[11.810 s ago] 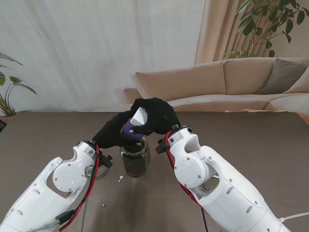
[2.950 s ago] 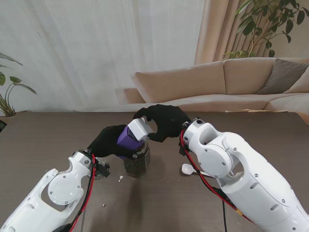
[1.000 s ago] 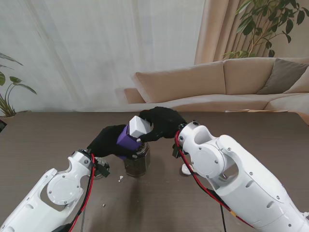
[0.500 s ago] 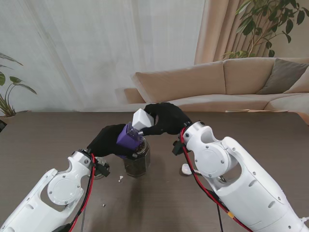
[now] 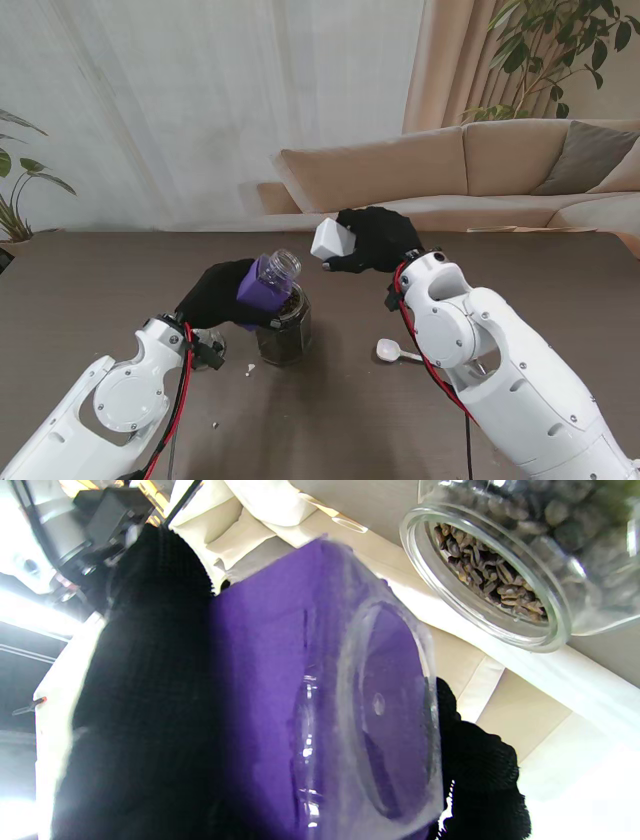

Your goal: Portion coffee beans from the glass jar into the coffee jar

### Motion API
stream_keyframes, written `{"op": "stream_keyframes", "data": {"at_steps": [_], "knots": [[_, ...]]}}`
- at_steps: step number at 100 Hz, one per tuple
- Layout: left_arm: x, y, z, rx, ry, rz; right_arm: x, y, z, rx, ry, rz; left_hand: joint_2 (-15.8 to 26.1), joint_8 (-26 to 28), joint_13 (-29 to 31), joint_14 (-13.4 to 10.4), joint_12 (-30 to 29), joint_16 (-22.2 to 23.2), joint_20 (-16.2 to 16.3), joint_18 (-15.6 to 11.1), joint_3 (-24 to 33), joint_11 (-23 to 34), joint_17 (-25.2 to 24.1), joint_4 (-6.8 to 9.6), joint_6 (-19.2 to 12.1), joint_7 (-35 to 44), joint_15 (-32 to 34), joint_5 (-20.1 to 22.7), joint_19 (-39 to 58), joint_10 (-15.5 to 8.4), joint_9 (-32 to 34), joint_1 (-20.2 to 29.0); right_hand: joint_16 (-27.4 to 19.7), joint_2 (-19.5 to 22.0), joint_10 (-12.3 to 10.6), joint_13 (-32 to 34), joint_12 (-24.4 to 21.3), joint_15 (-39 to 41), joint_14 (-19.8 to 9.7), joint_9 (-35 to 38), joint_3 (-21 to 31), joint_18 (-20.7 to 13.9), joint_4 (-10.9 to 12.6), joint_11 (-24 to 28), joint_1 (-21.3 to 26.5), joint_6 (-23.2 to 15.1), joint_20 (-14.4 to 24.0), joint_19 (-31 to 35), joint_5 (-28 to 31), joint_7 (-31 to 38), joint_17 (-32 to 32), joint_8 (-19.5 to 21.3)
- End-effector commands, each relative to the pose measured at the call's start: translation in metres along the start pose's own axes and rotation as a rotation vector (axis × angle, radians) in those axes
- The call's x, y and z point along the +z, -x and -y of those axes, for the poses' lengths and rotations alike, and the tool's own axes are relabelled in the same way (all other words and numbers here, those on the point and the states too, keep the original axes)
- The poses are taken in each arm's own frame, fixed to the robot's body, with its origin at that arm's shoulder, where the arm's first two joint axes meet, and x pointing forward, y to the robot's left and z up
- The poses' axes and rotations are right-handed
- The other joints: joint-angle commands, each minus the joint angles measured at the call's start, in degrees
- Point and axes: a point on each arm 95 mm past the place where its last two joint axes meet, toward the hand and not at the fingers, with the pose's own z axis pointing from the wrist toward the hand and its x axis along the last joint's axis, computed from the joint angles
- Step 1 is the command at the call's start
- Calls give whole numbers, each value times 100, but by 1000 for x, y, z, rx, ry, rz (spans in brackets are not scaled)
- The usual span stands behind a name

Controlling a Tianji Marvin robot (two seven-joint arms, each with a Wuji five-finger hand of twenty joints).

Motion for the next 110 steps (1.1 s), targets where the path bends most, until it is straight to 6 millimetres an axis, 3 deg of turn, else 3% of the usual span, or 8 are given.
{"op": "stream_keyframes", "data": {"at_steps": [1,62,110], "knots": [[1,-4,1,-3,6,-6,-4,15,21,-24,-77,30,3254,358,373,104,303,251,57,-475,2357,762,-274,225,-655,1123,975,364,49,-260,377,2162,42,651,-116,99,119,-38,-71,77,1221,22,227,10,1029,-1459,-137,221,875,2340,-1071,188],[-4,3,10,21,21,11,12,67,105,-243,-304,77,3251,361,372,121,303,253,60,-463,2360,760,-277,223,-644,1125,972,372,46,-251,375,2162,0,632,-173,-63,100,-191,-153,-138,1238,-100,203,33,887,-1573,-216,157,857,2278,-1220,29],[-7,5,11,24,14,5,24,69,137,-321,-363,56,3260,363,385,104,303,252,61,-475,2350,764,-268,226,-661,1128,978,371,50,-262,383,2162,-80,437,-166,-368,24,-354,-147,-458,1323,-127,191,95,786,-1559,-320,29,736,2186,-1401,-250]]}}
